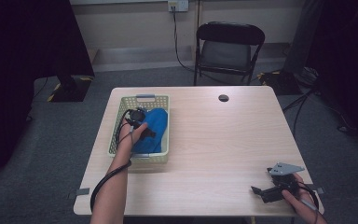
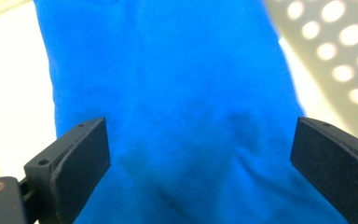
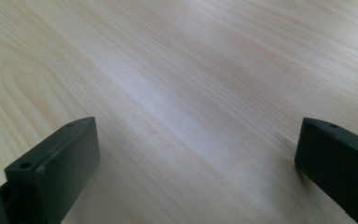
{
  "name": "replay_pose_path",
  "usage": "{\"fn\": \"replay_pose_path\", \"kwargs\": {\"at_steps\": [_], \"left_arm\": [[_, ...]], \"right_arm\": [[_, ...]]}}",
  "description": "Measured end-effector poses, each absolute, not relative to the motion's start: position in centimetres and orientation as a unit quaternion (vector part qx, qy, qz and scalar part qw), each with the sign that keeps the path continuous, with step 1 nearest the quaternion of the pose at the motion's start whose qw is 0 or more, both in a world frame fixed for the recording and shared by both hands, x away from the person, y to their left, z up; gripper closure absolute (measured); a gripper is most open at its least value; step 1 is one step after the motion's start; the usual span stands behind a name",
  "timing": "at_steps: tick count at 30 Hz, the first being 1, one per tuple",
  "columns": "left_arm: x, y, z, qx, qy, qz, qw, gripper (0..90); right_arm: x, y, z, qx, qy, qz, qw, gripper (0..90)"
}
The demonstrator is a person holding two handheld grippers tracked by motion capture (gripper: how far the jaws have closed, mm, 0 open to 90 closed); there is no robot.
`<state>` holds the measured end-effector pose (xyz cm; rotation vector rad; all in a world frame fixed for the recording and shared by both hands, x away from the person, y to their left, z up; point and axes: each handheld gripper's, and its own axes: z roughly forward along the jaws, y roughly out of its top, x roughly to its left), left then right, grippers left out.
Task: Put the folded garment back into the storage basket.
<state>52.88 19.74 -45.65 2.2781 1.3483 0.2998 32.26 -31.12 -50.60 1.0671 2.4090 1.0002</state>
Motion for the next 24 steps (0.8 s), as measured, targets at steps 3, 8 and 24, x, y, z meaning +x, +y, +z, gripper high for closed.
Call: {"fn": "replay_pose_path", "kwargs": {"at_steps": [3, 8, 24], "left_arm": [[52.6, 19.7, -45.0, 0.831, 0.489, 0.113, 0.241, 4.2], [52.1, 19.8, -44.0, 0.829, 0.484, 0.114, 0.255, 4.2], [50.1, 20.5, -41.6, 0.824, 0.475, 0.115, 0.286, 4.2]], "right_arm": [[32.3, -31.1, -50.6, 0.374, 0.844, 0.35, 0.161, 0.0], [32.3, -31.1, -50.6, 0.374, 0.844, 0.35, 0.161, 0.0], [32.3, -31.1, -50.6, 0.374, 0.844, 0.35, 0.161, 0.0]]}}
